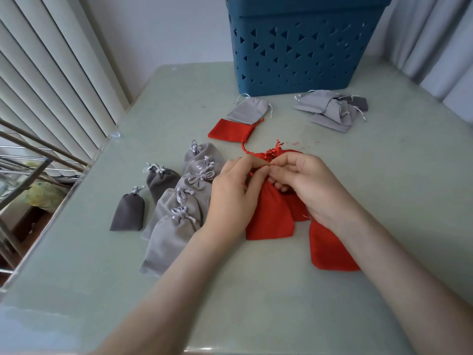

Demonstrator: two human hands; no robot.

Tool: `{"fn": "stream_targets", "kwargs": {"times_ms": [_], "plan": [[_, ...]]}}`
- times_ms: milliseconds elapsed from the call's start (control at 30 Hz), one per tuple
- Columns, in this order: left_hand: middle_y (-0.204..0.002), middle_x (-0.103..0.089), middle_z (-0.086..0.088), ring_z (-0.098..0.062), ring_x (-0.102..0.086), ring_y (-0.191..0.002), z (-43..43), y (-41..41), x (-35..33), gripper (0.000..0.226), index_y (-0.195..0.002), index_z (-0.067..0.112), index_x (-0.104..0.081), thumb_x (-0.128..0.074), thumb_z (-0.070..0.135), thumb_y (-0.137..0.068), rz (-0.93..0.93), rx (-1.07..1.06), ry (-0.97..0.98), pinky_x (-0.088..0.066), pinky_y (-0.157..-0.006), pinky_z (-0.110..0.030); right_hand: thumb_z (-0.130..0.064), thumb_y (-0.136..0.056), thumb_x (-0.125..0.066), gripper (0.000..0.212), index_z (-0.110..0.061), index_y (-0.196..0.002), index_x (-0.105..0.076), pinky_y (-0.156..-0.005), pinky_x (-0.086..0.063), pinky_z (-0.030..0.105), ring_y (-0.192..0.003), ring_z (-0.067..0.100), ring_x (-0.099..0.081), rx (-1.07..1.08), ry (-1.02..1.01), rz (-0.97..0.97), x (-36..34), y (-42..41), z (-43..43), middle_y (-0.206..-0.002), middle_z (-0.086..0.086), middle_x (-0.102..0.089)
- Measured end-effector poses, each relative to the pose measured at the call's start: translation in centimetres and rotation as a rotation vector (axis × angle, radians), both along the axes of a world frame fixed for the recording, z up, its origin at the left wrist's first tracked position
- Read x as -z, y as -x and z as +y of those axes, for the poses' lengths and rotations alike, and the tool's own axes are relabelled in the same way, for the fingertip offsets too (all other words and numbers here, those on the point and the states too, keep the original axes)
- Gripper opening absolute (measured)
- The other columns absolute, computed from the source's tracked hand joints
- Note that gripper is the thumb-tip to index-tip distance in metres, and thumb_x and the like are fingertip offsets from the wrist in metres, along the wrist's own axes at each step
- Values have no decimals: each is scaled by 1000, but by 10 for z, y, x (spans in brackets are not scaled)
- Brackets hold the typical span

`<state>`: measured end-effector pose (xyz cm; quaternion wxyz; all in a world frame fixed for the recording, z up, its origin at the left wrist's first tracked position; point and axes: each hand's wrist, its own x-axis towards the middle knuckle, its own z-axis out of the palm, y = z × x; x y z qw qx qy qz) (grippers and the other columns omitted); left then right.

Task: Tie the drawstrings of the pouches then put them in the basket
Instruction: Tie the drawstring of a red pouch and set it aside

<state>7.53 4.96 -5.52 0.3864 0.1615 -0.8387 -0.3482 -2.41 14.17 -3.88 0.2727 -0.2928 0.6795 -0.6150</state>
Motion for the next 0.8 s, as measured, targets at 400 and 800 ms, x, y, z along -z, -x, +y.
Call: {"fn": "stream_targets", "kwargs": {"times_ms": [400, 800], "plan": [[-89, -71, -15, -19, -63, -81, -7, 1, -6, 13, -91, 2, -68, -57, 8, -92, -54, 193, -753, -49, -85, -40, -5, -84, -66, 14, -8, -91, -54, -68, -39, 8, -66, -5, -56, 116, -8, 545, 0, -3, -1, -70, -8, -61], [-87, -72, 0, -11, -64, -85, -1, 1, -7, 13, -90, 14, -70, -57, 14, -93, 35, 131, -607, -49, -85, -31, -10, -90, -60, 22, -21, -71, -57, -63, -42, 23, -55, 0, -50, -65, -76, 245, 0, -2, -1, -56, -13, -58]]}}
